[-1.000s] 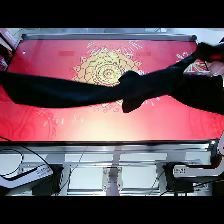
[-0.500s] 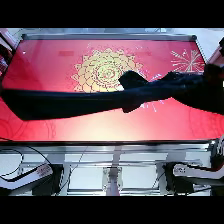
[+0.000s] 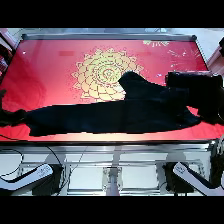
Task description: Fold the clothes and pants, and hang the long-sleeved shirts on hangers.
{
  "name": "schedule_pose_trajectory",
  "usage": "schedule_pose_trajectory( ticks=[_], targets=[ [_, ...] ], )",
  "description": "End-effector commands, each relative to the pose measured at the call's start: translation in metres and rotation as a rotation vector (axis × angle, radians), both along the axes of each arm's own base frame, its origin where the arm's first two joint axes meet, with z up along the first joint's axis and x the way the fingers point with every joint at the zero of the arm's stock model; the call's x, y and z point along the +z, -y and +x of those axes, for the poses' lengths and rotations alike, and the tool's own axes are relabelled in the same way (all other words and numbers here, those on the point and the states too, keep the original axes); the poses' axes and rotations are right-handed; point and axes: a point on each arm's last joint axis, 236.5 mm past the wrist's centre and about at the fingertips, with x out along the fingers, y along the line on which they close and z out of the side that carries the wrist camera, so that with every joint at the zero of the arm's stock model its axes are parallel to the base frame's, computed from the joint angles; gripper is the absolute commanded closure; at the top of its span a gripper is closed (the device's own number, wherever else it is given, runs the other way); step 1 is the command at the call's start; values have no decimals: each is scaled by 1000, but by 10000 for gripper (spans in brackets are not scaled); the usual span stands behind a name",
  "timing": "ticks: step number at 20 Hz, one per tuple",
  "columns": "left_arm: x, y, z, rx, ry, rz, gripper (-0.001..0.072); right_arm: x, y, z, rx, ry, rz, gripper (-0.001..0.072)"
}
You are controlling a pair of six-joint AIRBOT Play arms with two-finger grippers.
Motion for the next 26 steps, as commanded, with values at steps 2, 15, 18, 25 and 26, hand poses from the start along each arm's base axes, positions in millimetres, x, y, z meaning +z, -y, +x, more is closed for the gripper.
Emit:
schedule_pose_trajectory(
  ticks=[2,15,18,25,26],
  targets=[
    [-17,13,-29,-35,-91,-34,680,-14,10,-69,-144,-149,32,685],
    [-20,-11,-45,0,-174,67,491,-38,27,-120,-342,-244,34,322],
    [-5,-10,-25,2,-105,65,421,-4,47,-85,-338,-119,-18,323],
    [100,40,86,-77,351,-90,336,141,-51,138,193,599,-16,323],
    [111,55,96,-100,392,-123,336,143,-87,163,323,637,-33,323]
  ],
)
